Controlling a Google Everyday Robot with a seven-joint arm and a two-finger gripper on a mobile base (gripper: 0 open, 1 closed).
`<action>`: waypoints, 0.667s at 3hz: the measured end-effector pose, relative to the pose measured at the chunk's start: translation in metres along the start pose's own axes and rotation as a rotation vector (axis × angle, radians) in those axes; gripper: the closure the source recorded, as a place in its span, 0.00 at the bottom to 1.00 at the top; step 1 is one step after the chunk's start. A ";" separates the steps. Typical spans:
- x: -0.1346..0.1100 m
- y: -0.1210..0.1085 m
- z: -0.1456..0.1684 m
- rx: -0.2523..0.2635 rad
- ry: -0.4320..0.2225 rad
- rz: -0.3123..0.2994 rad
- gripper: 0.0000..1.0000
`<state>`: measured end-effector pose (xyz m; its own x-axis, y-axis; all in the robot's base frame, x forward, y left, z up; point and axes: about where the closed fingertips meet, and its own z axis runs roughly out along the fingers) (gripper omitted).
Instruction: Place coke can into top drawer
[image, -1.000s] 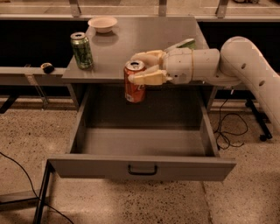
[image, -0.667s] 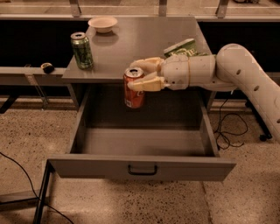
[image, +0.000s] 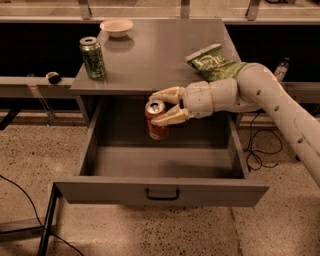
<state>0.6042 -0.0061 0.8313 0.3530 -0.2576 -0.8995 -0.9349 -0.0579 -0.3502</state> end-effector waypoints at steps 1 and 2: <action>0.011 0.010 -0.006 -0.035 -0.046 -0.038 1.00; 0.013 0.019 -0.025 0.044 -0.156 -0.077 1.00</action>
Offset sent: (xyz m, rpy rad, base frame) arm -0.0071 -0.1033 0.0065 0.3817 -0.1990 -0.1789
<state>0.5903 -0.0345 0.8192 0.4282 -0.1008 -0.8980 -0.9035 -0.0290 -0.4276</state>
